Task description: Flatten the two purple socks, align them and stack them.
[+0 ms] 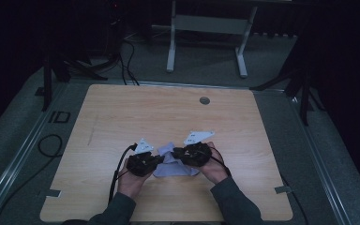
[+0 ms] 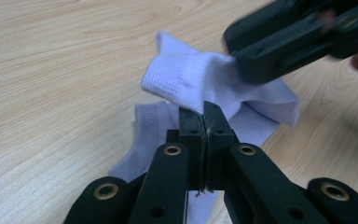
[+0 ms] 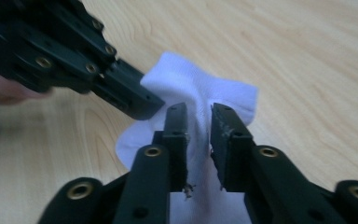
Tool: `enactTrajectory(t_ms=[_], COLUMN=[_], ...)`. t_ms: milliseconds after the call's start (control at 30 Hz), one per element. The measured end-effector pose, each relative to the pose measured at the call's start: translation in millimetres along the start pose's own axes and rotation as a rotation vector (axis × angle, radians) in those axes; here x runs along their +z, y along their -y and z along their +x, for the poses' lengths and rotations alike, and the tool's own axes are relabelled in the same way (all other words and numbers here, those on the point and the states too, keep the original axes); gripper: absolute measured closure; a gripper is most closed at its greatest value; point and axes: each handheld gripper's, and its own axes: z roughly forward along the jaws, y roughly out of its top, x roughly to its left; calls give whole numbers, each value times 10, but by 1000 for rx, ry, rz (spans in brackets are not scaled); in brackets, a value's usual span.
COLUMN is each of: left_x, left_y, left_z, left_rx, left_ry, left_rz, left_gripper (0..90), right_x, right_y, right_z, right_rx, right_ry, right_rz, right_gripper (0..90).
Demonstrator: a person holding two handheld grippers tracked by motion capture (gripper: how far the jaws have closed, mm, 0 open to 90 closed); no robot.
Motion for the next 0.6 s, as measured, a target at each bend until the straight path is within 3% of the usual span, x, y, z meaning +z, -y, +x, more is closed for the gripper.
enactTrajectory(t_ms=[67, 200, 267, 300, 333, 433, 500, 600], left_x=[-11, -15, -17, -17, -18, -17, -17, -21], left_y=[-1, 0, 0, 0, 0, 1, 2, 9], left_z=[6, 12, 13, 13, 11, 5, 4, 14], left_rx=[4, 2, 4, 4, 7, 8, 8, 0], left_ry=[-4, -7, -8, -8, -9, -9, -10, -9], left_rz=[3, 1, 3, 3, 5, 6, 7, 5], left_gripper=[886, 886, 886, 886, 886, 885, 885, 885], right_x=[-139, -295, -317, -317, -293, -208, -175, -70], right_y=[-10, 64, 145, 145, 246, 384, 417, 493], right_z=[-21, -98, -140, -140, -184, -258, -282, -333], right_rx=[12, 43, 58, 58, 79, 118, 125, 154], right_ry=[15, 56, 96, 96, 125, 134, 136, 146], right_rz=[-31, -19, 31, 31, 92, 170, 185, 255], right_gripper=[721, 720, 722, 722, 723, 720, 714, 690])
